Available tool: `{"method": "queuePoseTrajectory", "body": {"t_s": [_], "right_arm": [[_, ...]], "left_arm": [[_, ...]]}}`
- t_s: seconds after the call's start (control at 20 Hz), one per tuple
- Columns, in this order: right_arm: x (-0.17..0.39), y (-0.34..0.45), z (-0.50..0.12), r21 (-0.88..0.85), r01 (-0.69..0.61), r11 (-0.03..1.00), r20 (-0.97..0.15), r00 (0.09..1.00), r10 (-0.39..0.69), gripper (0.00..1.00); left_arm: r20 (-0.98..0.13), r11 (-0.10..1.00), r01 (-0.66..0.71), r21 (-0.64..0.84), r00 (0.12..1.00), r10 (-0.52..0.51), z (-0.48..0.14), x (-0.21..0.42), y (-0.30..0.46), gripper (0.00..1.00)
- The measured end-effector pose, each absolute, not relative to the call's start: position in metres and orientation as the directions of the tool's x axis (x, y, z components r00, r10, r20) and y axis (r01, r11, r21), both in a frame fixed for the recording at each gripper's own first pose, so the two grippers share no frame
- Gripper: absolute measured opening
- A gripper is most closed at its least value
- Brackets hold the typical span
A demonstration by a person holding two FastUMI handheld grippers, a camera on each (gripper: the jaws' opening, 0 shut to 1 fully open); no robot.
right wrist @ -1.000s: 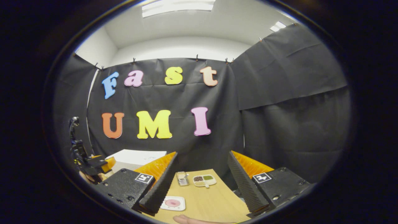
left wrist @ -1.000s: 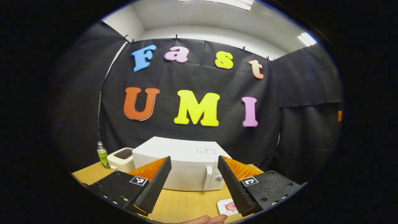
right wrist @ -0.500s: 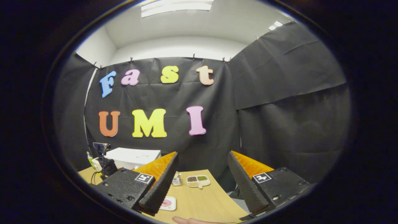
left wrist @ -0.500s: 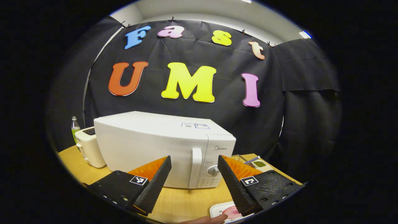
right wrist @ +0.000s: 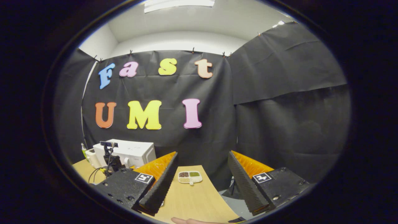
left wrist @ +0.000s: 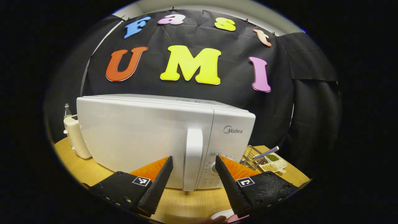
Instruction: Open the microwave oven with the left hand, put the food in, and close the microwave oven.
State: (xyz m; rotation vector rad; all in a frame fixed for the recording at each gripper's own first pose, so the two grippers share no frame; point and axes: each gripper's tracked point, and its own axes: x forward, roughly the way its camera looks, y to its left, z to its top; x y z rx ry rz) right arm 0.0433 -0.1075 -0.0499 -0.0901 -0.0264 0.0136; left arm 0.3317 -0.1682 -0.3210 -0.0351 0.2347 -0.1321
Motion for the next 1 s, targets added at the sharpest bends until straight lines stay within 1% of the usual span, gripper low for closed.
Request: {"method": "queuePoseTrajectory", "body": {"t_s": [0.05, 0.1, 0.15, 0.2, 0.25, 0.3, 0.35, 0.4, 0.45, 0.5, 0.55, 0.6, 0.65, 0.75, 0.85, 0.9, 0.95, 1.0], "right_arm": [[0.046, -0.114, -0.054, -0.088, 0.003, 0.996, 0.021, 1.000, -0.001, 1.00], [0.048, -0.116, -0.056, -0.084, 0.006, 0.996, 0.014, 1.000, -0.004, 0.93], [0.049, -0.117, -0.059, -0.077, 0.002, 0.997, 0.005, 1.000, -0.002, 0.93], [0.050, -0.116, -0.062, -0.072, -0.002, 0.997, -0.004, 1.000, 0.002, 1.00], [0.052, -0.117, -0.064, -0.065, -0.004, 0.998, -0.013, 1.000, 0.003, 1.00], [0.053, -0.117, -0.066, -0.060, -0.004, 0.998, -0.020, 1.000, 0.003, 0.92], [0.053, -0.116, -0.069, -0.058, -0.005, 0.998, -0.026, 1.000, 0.003, 1.00], [0.052, -0.114, -0.070, -0.057, -0.006, 0.998, -0.034, 0.999, 0.004, 1.00], [0.051, -0.113, -0.071, -0.059, -0.009, 0.998, -0.040, 0.999, 0.006, 1.00], [0.049, -0.111, -0.071, -0.064, -0.010, 0.998, -0.044, 0.999, 0.008, 1.00], [0.046, -0.111, -0.070, -0.072, -0.008, 0.997, -0.044, 0.999, 0.005, 1.00], [0.043, -0.111, -0.067, -0.080, -0.006, 0.997, -0.038, 0.999, 0.003, 0.93], [0.039, -0.111, -0.063, -0.088, -0.004, 0.996, -0.029, 1.000, 0.001, 1.00], [0.032, -0.109, -0.060, -0.098, -0.008, 0.995, -0.019, 1.000, 0.006, 1.00], [0.026, -0.106, -0.059, -0.105, -0.016, 0.994, -0.014, 1.000, 0.015, 1.00], [0.024, -0.105, -0.059, -0.111, -0.018, 0.994, -0.013, 1.000, 0.016, 0.93], [0.024, -0.104, -0.059, -0.117, -0.021, 0.993, -0.012, 1.000, 0.020, 1.00], [0.022, -0.101, -0.058, -0.121, -0.026, 0.992, -0.012, 1.000, 0.025, 1.00]], "left_arm": [[-0.242, 0.992, 0.118, -0.041, 0.962, -0.124, -0.325, 0.335, -0.166, 0.67], [-0.249, 0.995, 0.099, -0.031, 0.963, -0.104, -0.326, 0.335, -0.162, 0.66], [-0.247, 0.996, 0.083, -0.021, 0.965, -0.086, -0.326, 0.336, -0.160, 0.59], [-0.254, 0.997, 0.080, -0.022, 0.964, -0.083, -0.326, 0.337, -0.159, 0.63], [-0.262, 0.995, 0.088, -0.037, 0.961, -0.094, -0.333, 0.341, -0.162, 0.39], [-0.271, 0.996, 0.084, -0.041, 0.958, -0.092, -0.332, 0.335, -0.162, 0.27], [-0.276, 0.996, 0.084, -0.031, 0.957, -0.090, -0.333, 0.335, -0.163, 0.39], [-0.286, 0.997, 0.083, -0.010, 0.955, -0.082, -0.334, 0.334, -0.161, 0.22], [-0.293, 0.996, 0.086, 0.011, 0.953, -0.079, -0.336, 0.333, -0.160, 0.23], [-0.277, 0.995, 0.095, 0.021, 0.957, -0.085, -0.334, 0.334, -0.160, 0.16], [-0.292, 0.995, 0.100, 0.006, 0.952, -0.094, -0.338, 0.333, -0.161, 0.12], [-0.287, 0.994, 0.107, -0.004, 0.952, -0.104, -0.337, 0.331, -0.161, 0.11], [-0.293, 0.994, 0.112, -0.006, 0.950, -0.108, -0.339, 0.330, -0.162, 0.11], [-0.282, 0.992, 0.126, 0.022, 0.953, -0.115, -0.338, 0.329, -0.160, 0.11], [-0.277, 0.991, 0.131, 0.016, 0.953, -0.122, -0.340, 0.327, -0.160, 0.11], [-0.286, 0.992, 0.125, -0.003, 0.951, -0.120, -0.340, 0.321, -0.159, 0.11], [-0.264, 0.993, 0.119, -0.009, 0.957, -0.117, -0.335, 0.313, -0.157, 0.11], [-0.271, 0.992, 0.128, 0.005, 0.955, -0.121, -0.337, 0.304, -0.155, 0.10]]}}
